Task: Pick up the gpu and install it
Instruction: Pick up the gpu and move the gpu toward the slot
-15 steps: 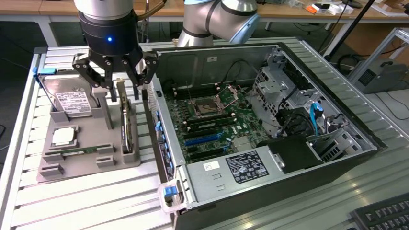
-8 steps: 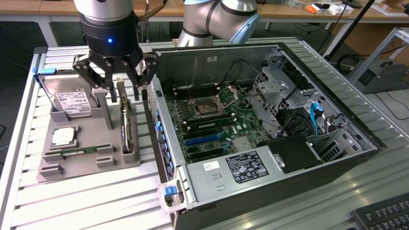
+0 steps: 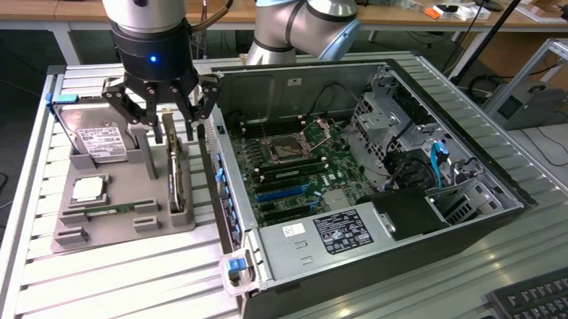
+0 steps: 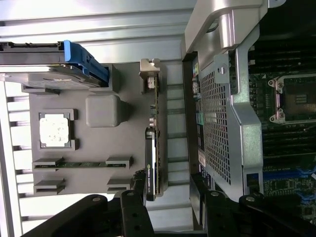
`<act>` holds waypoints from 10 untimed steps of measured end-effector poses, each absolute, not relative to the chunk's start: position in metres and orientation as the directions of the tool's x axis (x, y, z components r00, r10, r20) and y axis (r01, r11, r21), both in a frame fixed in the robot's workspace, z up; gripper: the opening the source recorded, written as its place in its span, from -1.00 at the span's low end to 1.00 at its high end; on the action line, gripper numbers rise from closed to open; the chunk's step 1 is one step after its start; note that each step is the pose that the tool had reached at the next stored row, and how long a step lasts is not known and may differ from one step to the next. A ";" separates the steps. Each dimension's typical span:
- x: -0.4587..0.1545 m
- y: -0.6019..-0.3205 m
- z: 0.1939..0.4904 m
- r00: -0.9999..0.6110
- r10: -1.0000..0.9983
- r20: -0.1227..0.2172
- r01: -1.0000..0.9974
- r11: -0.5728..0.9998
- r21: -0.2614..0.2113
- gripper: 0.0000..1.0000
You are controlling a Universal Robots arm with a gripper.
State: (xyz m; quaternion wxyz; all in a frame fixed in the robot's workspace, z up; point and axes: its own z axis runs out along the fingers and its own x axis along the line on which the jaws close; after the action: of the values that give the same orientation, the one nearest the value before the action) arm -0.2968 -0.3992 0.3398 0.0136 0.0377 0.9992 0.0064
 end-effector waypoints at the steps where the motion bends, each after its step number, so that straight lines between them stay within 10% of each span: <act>1: -0.297 -0.399 0.339 -0.997 0.075 -0.027 0.075 0.997 0.014 -0.04; 10: -0.297 -0.399 0.337 -0.997 0.075 -0.027 0.075 0.997 0.014 -0.04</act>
State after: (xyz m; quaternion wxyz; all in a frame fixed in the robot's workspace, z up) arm -0.2968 -0.3992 0.3375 0.0136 0.0377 0.9992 0.0064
